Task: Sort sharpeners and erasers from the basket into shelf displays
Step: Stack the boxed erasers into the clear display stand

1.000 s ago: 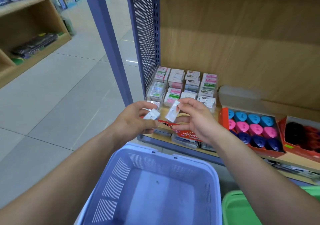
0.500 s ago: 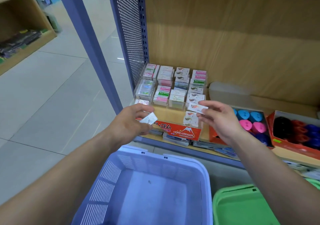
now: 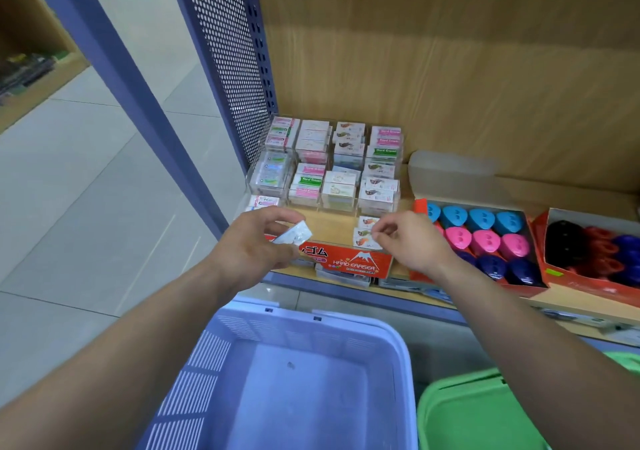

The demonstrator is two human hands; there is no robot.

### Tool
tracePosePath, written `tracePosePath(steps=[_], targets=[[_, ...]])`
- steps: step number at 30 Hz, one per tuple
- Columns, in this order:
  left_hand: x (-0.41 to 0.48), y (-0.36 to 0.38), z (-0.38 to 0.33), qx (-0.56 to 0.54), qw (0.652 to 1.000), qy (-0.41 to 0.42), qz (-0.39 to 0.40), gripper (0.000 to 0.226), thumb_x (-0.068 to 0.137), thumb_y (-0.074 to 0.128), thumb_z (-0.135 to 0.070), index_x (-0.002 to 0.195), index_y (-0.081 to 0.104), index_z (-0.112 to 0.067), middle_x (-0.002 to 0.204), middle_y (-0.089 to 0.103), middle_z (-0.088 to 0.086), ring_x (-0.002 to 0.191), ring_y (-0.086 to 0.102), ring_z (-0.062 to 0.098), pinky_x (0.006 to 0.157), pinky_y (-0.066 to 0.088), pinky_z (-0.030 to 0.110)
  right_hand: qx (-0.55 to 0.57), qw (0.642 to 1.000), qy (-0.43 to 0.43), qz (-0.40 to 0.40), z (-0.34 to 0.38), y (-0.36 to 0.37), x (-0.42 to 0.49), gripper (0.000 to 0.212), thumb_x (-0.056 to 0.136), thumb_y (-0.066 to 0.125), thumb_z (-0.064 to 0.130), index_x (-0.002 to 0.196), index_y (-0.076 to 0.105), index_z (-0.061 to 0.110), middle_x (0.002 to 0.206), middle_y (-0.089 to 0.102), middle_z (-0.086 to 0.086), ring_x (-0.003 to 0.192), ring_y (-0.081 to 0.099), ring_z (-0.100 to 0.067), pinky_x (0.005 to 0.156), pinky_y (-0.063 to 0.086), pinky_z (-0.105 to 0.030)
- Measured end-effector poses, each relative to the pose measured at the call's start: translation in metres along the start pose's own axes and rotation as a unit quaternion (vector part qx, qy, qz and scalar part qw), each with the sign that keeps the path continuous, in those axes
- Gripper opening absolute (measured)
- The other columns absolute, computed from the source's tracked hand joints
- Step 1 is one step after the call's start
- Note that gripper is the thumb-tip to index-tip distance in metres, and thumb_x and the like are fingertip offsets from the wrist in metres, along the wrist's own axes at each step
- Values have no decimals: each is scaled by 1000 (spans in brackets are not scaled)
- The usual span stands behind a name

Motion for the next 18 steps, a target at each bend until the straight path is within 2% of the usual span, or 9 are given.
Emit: tracePosePath(steps=[3, 4, 6, 9, 11, 12, 14, 16, 18], targets=[[5, 3, 2, 4, 1000, 5, 5, 41, 84, 74, 4, 113, 70, -25, 106, 68, 9, 77, 67, 18, 60, 53, 20, -100, 994, -35, 28, -2, 4, 2, 18, 98, 61, 27, 108, 75, 24, 114, 72, 6, 99, 65, -12, 82, 59, -37], [8, 4, 3, 10, 1000, 5, 1, 40, 84, 75, 2, 112, 71, -26, 107, 70, 8, 80, 68, 19, 65, 54, 24, -128, 990, -42, 39, -1, 5, 3, 19, 98, 60, 28, 110, 75, 25, 118, 71, 6, 101, 65, -13, 82, 59, -39], [11, 3, 4, 9, 1000, 13, -26, 34, 84, 77, 0, 107, 72, -24, 105, 72, 7, 82, 68, 18, 70, 54, 25, -116, 992, -36, 38, -1, 4, 1, 22, 99, 57, 26, 114, 74, 25, 123, 69, 5, 105, 64, -13, 84, 59, -38], [13, 2, -2, -12, 995, 33, -88, 25, 83, 79, -2, 98, 74, -20, 98, 73, 4, 79, 68, 15, 75, 57, 25, 11, 999, -31, -28, 12, -5, -3, 24, 100, 58, 25, 120, 71, 26, 119, 70, 11, 102, 62, 0, 88, 54, -29], [14, 5, -6, -31, 994, 35, -100, 24, 82, 80, -3, 97, 74, -21, 93, 74, 0, 79, 69, 12, 73, 57, 23, 174, 984, -34, -16, 32, -6, -7, 24, 100, 60, 24, 121, 69, 29, 110, 71, 13, 80, 62, 6, 77, 51, -23], [14, 6, -7, -39, 994, 33, -101, 24, 82, 80, -4, 97, 75, -21, 90, 76, -1, 79, 70, 11, 69, 56, 20, 254, 967, -32, 13, 45, -4, -8, 24, 99, 61, 22, 120, 68, 30, 107, 72, 10, 73, 64, 2, 70, 51, -23], [14, 10, -10, -61, 993, 36, -95, 24, 81, 80, -3, 97, 76, -19, 86, 78, -2, 77, 71, 11, 66, 54, 16, 345, 937, -33, 54, 67, 2, -9, 23, 99, 61, 15, 117, 69, 27, 106, 72, 1, 70, 66, -8, 60, 52, -25], [14, 13, -13, -83, 992, 41, -89, 23, 82, 80, -4, 99, 77, -19, 85, 78, 0, 75, 71, 9, 66, 52, 14, 387, 919, -38, 57, 80, 5, -8, 22, 97, 62, 6, 111, 70, 21, 105, 72, -11, 72, 67, -14, 56, 53, -25], [14, 13, -13, -98, 990, 40, -94, 21, 83, 79, -7, 100, 77, -20, 86, 78, 1, 75, 70, 10, 67, 53, 19, 432, 900, -20, 54, 83, 7, -6, 18, 96, 63, 3, 108, 71, 13, 103, 72, -16, 75, 68, -17, 58, 55, -26]])
Point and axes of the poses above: each hand's wrist, its own x-axis towards the middle knuckle, its own y-axis out of the palm, z = x × y, the point moved 5 cm from there along x, towards the middle knuckle
